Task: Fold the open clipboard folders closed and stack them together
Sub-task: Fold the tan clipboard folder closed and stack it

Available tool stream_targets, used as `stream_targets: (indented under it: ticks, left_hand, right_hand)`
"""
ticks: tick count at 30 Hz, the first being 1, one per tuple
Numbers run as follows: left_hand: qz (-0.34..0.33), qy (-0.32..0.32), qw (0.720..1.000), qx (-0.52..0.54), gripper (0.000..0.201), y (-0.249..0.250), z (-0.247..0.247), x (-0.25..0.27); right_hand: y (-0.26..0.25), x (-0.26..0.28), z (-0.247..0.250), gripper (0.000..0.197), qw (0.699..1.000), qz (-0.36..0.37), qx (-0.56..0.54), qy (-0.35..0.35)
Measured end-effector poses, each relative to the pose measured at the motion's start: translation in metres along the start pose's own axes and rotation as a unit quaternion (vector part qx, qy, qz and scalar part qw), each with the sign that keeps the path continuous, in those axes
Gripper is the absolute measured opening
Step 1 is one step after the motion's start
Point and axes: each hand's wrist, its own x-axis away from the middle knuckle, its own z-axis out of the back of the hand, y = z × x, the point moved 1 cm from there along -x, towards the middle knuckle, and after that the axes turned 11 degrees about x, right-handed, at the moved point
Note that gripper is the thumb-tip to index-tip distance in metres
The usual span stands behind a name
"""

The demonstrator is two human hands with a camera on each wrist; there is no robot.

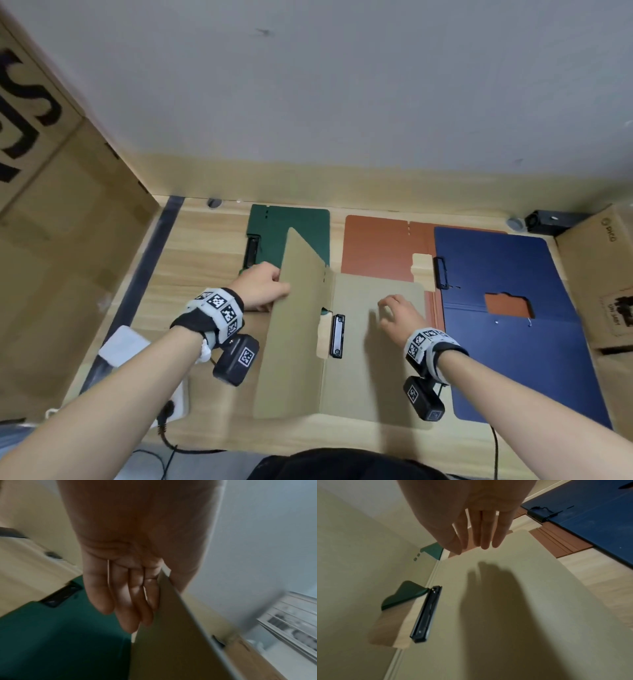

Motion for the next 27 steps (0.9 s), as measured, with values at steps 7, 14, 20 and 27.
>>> stream_targets:
  ticks: [7, 14, 20, 27]
  left_hand:
    - [-0.1, -0.105, 0.986, -0.078, 0.055, 0.077, -0.057, -0.004]
    - [-0.133, -0.117, 0.982, -0.063, 0.056, 0.103, -0.126, -0.024]
    - [-0.102, -0.095, 0.983, -0.12, 0.032, 0.084, -0.165, -0.045]
    - [0.047, 0.03, 0.994, -0.091, 0.021, 0.019, -0.189, -0.046]
  right_hand:
    - [0.016, 0.02, 0.033, 0.028, 0.995, 0.014, -0.086, 0.04]
    - [0.056, 0.044, 0.042, 0.035, 0.977, -0.05, -0.204, 0.038]
    - [0.091, 0.044, 0.012, 0.069, 0.959, -0.136, -0.245, 0.03]
    - [0.119, 0.028, -0.028, 0.039, 0.986, -0.099, -0.13, -0.023]
